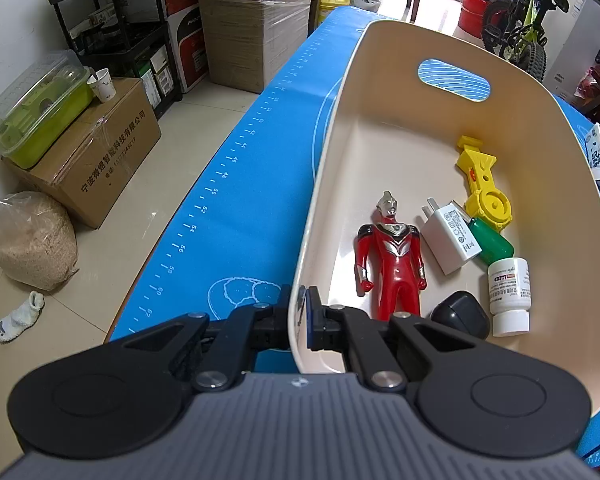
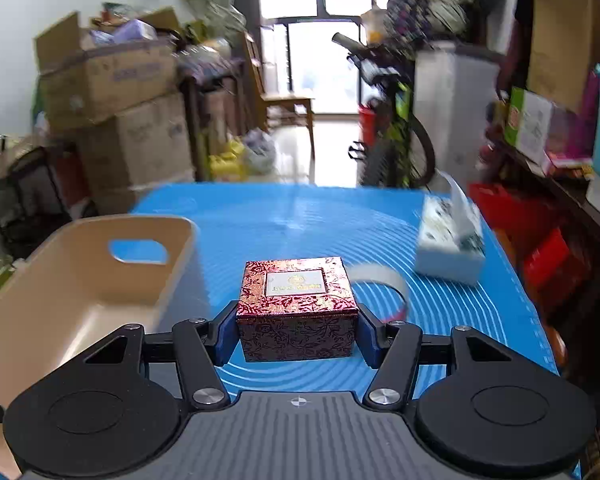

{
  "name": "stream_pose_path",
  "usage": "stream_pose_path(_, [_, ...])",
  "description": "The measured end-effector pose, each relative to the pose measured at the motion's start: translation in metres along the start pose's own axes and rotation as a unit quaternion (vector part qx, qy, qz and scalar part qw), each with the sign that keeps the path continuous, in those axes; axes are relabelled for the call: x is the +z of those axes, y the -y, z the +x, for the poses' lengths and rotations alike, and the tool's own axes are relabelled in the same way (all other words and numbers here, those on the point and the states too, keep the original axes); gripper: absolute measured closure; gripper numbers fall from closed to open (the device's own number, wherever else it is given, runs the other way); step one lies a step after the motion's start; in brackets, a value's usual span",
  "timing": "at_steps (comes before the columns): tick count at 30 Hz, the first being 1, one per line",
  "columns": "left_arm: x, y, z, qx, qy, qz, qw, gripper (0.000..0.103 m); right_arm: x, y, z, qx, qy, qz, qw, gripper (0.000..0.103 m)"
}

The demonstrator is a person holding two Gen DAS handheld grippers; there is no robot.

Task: Organize rigid objects
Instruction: 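Lift the red gift box with the right gripper and release it into the basket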

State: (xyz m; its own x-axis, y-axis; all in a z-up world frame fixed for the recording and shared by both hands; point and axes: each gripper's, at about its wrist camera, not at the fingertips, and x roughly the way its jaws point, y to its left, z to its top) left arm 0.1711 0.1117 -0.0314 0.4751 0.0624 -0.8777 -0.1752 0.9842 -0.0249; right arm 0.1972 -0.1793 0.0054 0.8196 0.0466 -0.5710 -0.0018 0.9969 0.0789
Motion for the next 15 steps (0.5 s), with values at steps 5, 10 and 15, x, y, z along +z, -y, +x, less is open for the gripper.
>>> stream_pose_path(5, [0.000, 0.000, 0.000, 0.000, 0.000, 0.000, 1.0000, 0.095, 0.010, -0.028, -0.018, 0.040, 0.027, -0.018, 0.999, 0.040])
stream_pose_path(10, [0.000, 0.000, 0.000, 0.000, 0.000, 0.001, 1.0000, 0.095, 0.018, -0.064, -0.025, 0.081, 0.040, -0.045, 0.995, 0.040])
stream_pose_path(15, [0.000, 0.000, 0.000, 0.000, 0.000, 0.001, 1.0000, 0.095, 0.017, -0.096, -0.020, 0.113, 0.035, -0.072, 0.990, 0.040])
